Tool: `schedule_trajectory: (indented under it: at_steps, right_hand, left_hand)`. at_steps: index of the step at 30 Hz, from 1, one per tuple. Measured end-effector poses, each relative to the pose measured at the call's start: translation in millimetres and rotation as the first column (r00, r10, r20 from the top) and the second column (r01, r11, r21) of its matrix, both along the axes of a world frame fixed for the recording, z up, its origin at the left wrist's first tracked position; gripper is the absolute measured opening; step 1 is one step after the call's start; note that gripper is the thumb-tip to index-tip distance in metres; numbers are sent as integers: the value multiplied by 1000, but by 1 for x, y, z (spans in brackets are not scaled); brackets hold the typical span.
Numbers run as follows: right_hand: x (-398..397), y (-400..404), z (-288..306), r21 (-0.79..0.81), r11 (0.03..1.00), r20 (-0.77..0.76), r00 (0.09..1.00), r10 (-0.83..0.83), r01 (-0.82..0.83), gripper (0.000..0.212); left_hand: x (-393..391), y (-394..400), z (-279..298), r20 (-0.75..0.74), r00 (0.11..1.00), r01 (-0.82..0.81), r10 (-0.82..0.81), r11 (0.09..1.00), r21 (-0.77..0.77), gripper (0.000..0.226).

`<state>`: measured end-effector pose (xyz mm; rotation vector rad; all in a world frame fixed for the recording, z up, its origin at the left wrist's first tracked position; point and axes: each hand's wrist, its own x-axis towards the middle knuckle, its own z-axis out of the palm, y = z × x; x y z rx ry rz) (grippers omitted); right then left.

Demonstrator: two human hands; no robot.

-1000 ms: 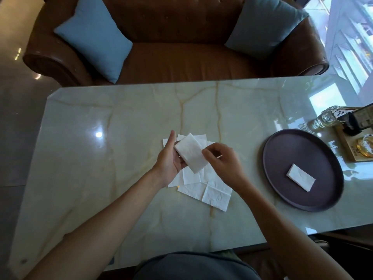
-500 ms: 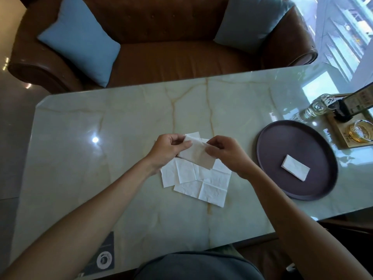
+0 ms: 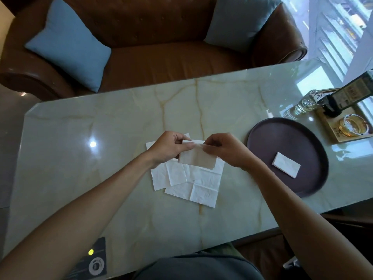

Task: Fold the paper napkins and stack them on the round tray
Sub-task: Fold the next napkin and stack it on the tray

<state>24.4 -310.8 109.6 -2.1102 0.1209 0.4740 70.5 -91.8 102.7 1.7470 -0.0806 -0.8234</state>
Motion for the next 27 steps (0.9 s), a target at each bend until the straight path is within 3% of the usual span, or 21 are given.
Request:
schedule_trajectory:
  at_steps: [7,14,20,23,25,27]
  right_hand:
    - [-4,-40,-2,-178,982,65,996,68,-56,20]
    - [-28,-103,-4,-168,984,112,993,-31,50,16]
    - [-68,-189,-27,-10,940,36,939,-341,342,24]
    - [-88,-216,-40,253,805,-143,843,-518,537,22]
    - [-99,-227,-50,411,668,-323,784,-529,620,24]
    - [-107,-237,-63,485,602,-406,773,-487,634,22]
  left_hand:
    - [4,-52,-2,74,987,135,-142,987,87,13]
    - [3,-118,-10,159,968,177,-193,978,111,10]
    - [1,-180,-25,158,973,159,-171,983,87,9]
    - [-2,-216,-33,119,968,216,-221,975,52,10]
    - [-6,-243,-38,97,961,257,-259,966,34,12]
    - [-10,-270,-46,68,957,282,-283,959,22,11]
